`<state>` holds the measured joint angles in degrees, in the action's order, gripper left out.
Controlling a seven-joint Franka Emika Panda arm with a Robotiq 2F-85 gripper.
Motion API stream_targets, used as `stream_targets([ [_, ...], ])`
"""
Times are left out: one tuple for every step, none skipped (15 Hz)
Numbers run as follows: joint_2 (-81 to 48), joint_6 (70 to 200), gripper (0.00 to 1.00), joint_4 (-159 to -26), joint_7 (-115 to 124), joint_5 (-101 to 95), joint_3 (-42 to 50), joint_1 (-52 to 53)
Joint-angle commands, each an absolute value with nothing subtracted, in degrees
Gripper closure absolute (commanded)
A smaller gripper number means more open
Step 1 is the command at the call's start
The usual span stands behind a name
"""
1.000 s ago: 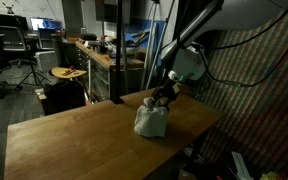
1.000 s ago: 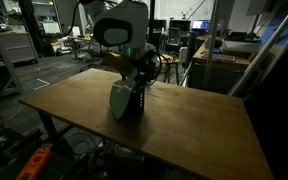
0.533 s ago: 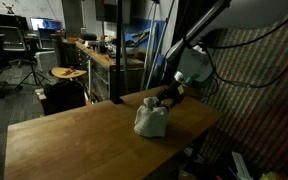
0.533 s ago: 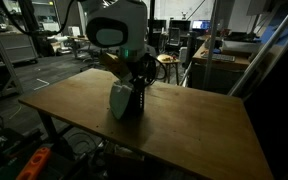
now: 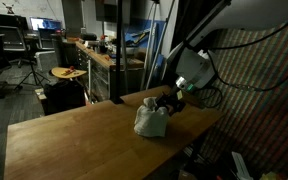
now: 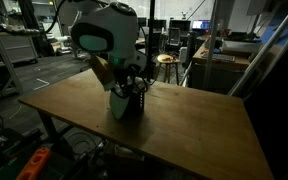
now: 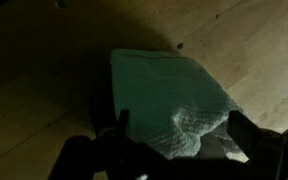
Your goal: Pick up the white towel and push it down into the black basket
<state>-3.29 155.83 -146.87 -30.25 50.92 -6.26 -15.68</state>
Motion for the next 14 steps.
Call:
stream_targets([
  [-2.1, 157.6, 0.0, -148.6, -36.8, 59.9, -7.5, -15.5],
  [-2.5, 158.0, 0.0, -148.5, -39.4, 62.6, -7.8, -15.5],
  [-3.0, 158.5, 0.0, -148.4, -42.0, 64.9, -8.0, -15.6],
  [-3.4, 158.9, 0.0, -148.2, -44.7, 67.0, -8.1, -15.7],
  [-4.0, 159.2, 0.0, -148.0, -47.5, 68.8, -8.1, -15.8],
  [-4.7, 159.7, 0.0, -147.8, -50.3, 70.3, -7.9, -15.9],
  [-5.2, 160.2, 0.0, -147.5, -52.9, 71.7, -7.8, -16.0],
  [-6.0, 160.8, 0.0, -147.3, -55.5, 73.0, -7.7, -16.1],
  [-6.6, 161.3, 0.0, -147.2, -58.0, 74.3, -7.6, -16.2],
  [-7.3, 161.6, 0.0, -147.0, -60.3, 75.5, -7.6, -16.3],
  [-8.1, 161.9, 0.0, -146.8, -62.5, 76.9, -7.6, -16.4],
  [-8.8, 161.8, 0.0, -146.6, -64.5, 78.3, -7.5, -16.4],
  [-9.6, 161.7, 0.0, -146.3, -66.4, 79.9, -7.6, -16.5],
  [-10.4, 161.7, 0.0, -146.0, -68.3, 81.5, -7.7, -16.5],
])
